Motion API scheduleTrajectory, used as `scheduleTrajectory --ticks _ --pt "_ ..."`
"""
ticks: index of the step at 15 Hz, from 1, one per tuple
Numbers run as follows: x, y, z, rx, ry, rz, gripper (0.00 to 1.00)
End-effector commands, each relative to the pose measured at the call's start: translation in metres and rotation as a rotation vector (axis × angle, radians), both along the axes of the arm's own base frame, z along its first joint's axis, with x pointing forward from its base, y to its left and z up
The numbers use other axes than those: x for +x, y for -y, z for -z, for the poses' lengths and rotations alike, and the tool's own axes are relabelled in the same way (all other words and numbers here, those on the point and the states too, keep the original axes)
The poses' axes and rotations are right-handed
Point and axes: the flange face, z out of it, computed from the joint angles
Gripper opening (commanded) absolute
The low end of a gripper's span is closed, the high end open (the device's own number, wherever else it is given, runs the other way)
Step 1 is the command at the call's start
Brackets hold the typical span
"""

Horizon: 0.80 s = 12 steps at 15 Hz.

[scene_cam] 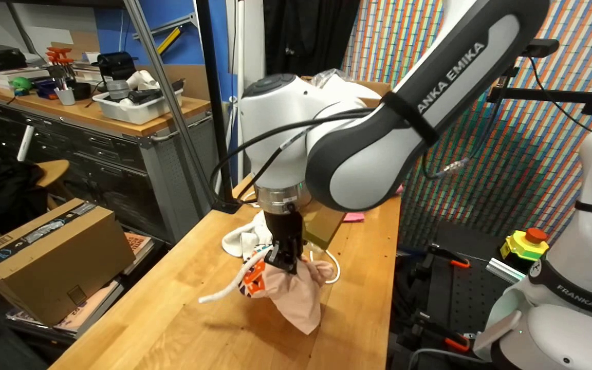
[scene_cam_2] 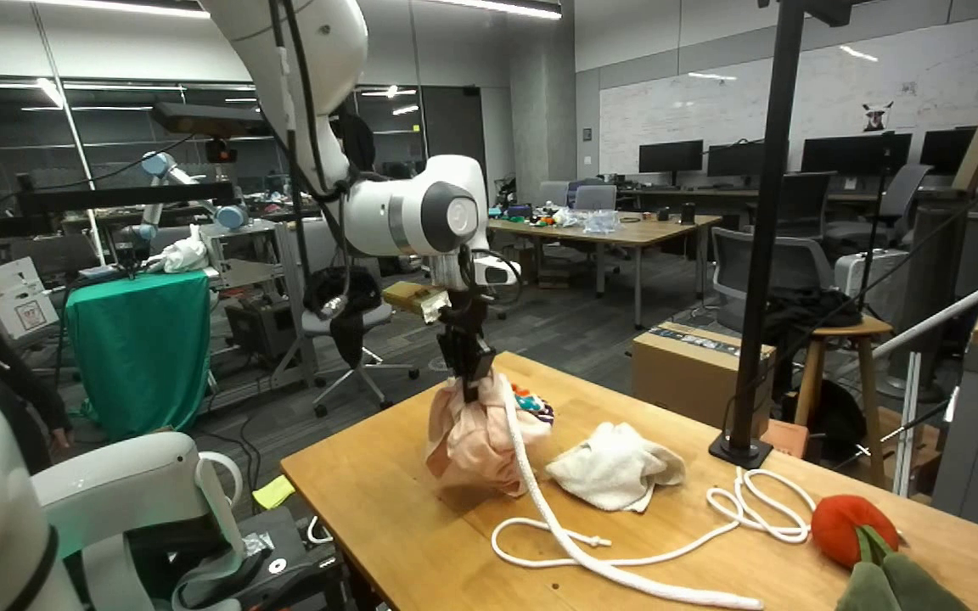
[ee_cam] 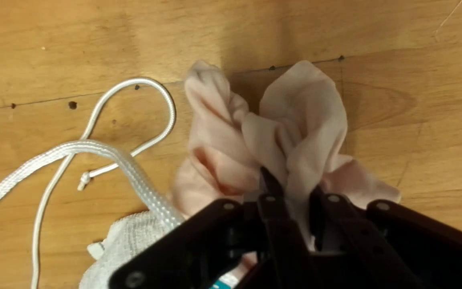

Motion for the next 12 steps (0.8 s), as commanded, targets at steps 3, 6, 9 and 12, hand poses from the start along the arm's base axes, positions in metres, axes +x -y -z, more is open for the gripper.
scheduleTrajectory --ticks 3,6,9,12 --pt "-0.019 0.021 -0.087 0.06 -0.03 0.003 0.09" --pt "-0.022 0.033 -0.126 0.118 -0.041 0.023 0.09" --pt "-0.029 0.04 -0.158 0.168 -0.102 0.02 0.09" --pt "-0.038 0.042 -0.174 0.208 -0.212 -0.037 0.09"
